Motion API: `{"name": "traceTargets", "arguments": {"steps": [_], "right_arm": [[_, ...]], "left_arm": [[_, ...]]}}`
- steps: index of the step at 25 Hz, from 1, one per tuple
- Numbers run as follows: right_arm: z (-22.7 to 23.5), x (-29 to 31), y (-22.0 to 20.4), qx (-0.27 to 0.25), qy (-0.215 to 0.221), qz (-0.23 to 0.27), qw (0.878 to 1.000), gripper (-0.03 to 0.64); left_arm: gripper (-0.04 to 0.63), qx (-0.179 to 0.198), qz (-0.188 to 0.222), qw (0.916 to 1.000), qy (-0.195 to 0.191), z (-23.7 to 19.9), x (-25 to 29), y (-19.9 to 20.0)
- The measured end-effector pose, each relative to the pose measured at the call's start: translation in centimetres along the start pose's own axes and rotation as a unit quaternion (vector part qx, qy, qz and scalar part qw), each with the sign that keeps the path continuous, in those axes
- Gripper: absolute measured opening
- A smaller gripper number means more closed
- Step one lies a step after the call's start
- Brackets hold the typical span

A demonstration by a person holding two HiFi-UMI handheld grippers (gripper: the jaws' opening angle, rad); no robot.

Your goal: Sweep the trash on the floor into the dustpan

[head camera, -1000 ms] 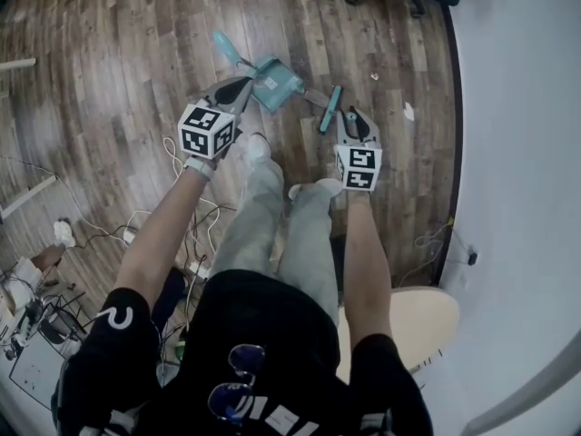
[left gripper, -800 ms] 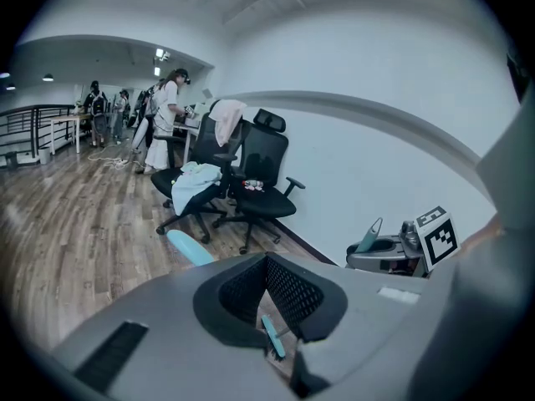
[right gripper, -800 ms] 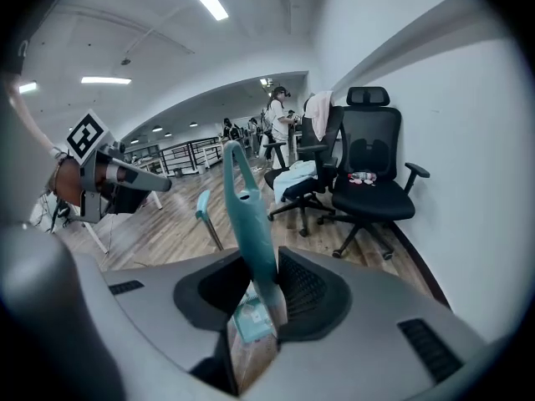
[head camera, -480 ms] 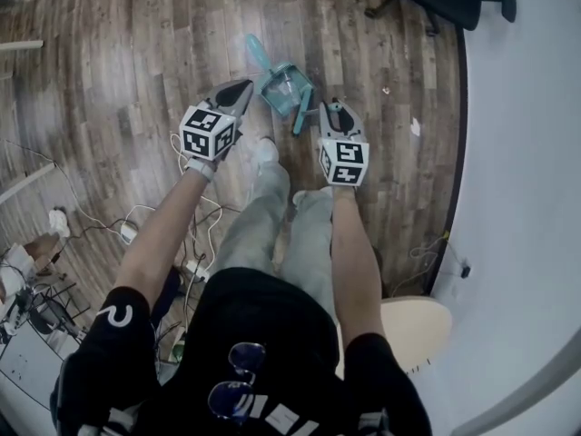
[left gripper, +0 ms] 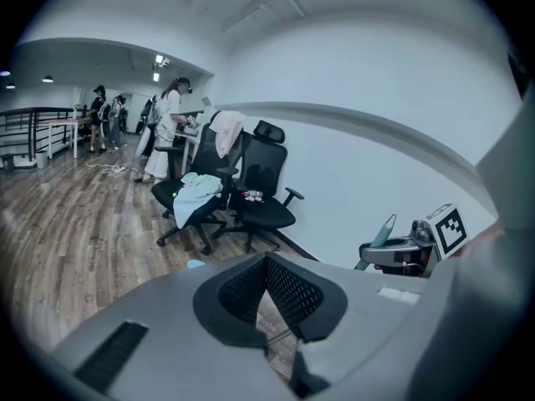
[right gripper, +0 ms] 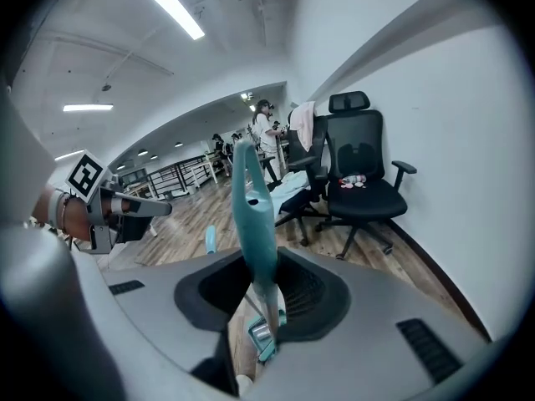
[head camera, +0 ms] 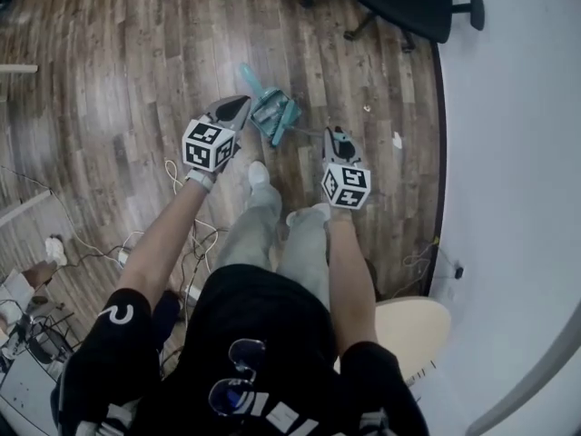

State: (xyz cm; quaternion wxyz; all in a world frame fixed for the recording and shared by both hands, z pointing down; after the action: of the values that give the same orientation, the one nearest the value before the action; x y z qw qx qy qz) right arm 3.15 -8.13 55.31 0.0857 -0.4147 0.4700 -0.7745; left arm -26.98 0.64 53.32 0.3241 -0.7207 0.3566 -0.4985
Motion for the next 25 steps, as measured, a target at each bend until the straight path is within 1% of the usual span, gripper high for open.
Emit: {"name": "traceTargets", "arguments": {"steps": [5, 8, 11, 15, 18, 25], "right_arm": [[1.5, -5.8, 2.6, -0.014, -0.026, 0.028, 0.999, 0.086], [4.1, -8.9, 4.5, -0.021, -0.059, 0.055, 0.997, 0.086], [7.8, -11.9, 6.1, -0.025, -0.081, 0.072, 0.994, 0.086], [13.7, -15.5, 7.0, -0.021, -0.106, 0.078, 0.991, 0.086], [18.0, -17.7, 6.6, -0.014, -0.122, 0.074, 0.990, 0.086], [27.6, -21.3, 4.9, 0.013, -0.156, 0.058, 0.986, 0.086]], "left_arm": [[-0.003, 0.025, 0.002, 0.9991, -0.035, 4.3, -0.2, 2.3], [-0.003, 0.058, 0.010, 0.9956, -0.073, 7.1, 2.3, 5.2], [-0.003, 0.080, 0.012, 0.9917, -0.100, 10.6, 4.5, 7.6], [-0.003, 0.105, 0.004, 0.9868, -0.123, 15.2, 7.6, 9.9], [-0.003, 0.121, -0.003, 0.9834, -0.135, 18.2, 9.8, 11.2], [-0.003, 0.136, -0.033, 0.9776, -0.157, 24.5, 17.1, 13.1]]}}
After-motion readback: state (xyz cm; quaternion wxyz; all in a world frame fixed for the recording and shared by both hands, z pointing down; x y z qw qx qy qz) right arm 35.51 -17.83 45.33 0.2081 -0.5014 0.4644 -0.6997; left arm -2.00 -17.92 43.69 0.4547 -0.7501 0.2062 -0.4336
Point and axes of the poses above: the fingertips, and each gripper's own axes: x forward along the fingers, z to its right, y out of its top, the point moved 10 cm from there along -x, backward along the fingers, and after that the axes turned 3 degrees about x, right-handed, at the moved point
